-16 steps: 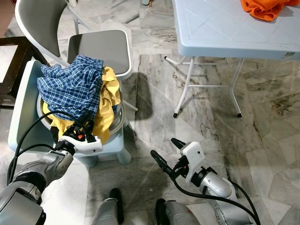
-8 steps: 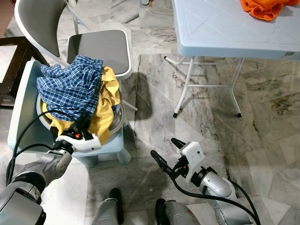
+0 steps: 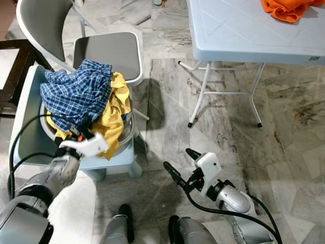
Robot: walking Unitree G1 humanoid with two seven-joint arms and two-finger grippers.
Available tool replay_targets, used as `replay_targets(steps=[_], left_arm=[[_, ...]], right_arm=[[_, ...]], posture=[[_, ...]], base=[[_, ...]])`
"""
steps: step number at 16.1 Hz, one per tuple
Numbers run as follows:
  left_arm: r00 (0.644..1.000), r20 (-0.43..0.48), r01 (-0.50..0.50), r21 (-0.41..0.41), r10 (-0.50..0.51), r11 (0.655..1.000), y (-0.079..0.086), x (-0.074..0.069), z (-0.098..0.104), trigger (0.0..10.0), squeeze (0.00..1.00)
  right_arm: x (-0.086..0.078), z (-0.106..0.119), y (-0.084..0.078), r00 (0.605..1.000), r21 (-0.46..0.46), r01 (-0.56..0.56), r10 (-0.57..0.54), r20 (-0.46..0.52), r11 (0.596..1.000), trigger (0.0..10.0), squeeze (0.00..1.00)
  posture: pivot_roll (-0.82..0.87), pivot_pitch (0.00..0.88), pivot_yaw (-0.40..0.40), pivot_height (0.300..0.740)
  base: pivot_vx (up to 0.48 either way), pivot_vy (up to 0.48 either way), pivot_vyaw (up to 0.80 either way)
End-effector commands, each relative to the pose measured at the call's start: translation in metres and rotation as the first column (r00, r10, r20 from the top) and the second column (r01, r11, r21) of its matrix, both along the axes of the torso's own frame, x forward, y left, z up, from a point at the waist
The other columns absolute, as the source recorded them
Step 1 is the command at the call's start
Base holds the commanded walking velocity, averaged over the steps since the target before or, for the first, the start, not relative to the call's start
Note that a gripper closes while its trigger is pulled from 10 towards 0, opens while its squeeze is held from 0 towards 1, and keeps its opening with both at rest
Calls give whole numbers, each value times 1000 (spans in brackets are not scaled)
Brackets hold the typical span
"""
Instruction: Hang hanger
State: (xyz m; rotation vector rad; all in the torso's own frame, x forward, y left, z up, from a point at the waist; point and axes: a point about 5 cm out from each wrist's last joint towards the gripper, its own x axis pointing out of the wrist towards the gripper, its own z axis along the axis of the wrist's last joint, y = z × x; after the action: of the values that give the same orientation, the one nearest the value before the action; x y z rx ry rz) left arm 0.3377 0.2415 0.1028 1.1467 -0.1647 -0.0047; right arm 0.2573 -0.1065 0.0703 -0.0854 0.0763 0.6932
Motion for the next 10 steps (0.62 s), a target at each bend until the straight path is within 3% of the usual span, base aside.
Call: replay_targets(steps=[1,2,3,4,7,9,10], left_arm=[[1000,16,-24,-158,26,987,-3,6,9,0,0],[999,22,-33,-364,44,931,-12,14,18,0,0],[998,42,-27,-497,55,867,-18,19,26,0,0],[997,54,-13,-526,49,850,-21,20,29,0,0],[996,91,47,-674,19,737,-39,24,37,0,0],[994,111,100,-782,-19,615,-57,23,41,0,0],[992,116,119,-789,-45,602,-63,20,39,0,0]], right_arm=[[-4,-8,-1,1000,-10,4,-4,-27,1000,10000,0],[-4,-8,-1,1000,-11,7,-7,-27,1000,10000,0],[-3,-8,-1,1000,-11,8,-9,-26,1000,10000,0],[-3,-8,-1,1000,-12,9,-9,-25,1000,10000,0],[-3,-9,0,1000,-15,9,-10,-26,1000,10000,0],[-3,-10,1,1000,-16,4,-5,-28,1000,10000,0],[-3,-10,2,1000,-16,2,-2,-28,1000,10000,0]], posture=[[-165,315,-46,740],[-162,316,-47,740],[-162,317,-48,740],[-162,317,-48,740],[-155,319,-48,740],[-150,320,-51,740],[-148,320,-53,740]], base=[[0,0,0],[0,0,0],[0,0,0],[0,0,0],[0,0,0],[0,0,0],[0,0,0]])
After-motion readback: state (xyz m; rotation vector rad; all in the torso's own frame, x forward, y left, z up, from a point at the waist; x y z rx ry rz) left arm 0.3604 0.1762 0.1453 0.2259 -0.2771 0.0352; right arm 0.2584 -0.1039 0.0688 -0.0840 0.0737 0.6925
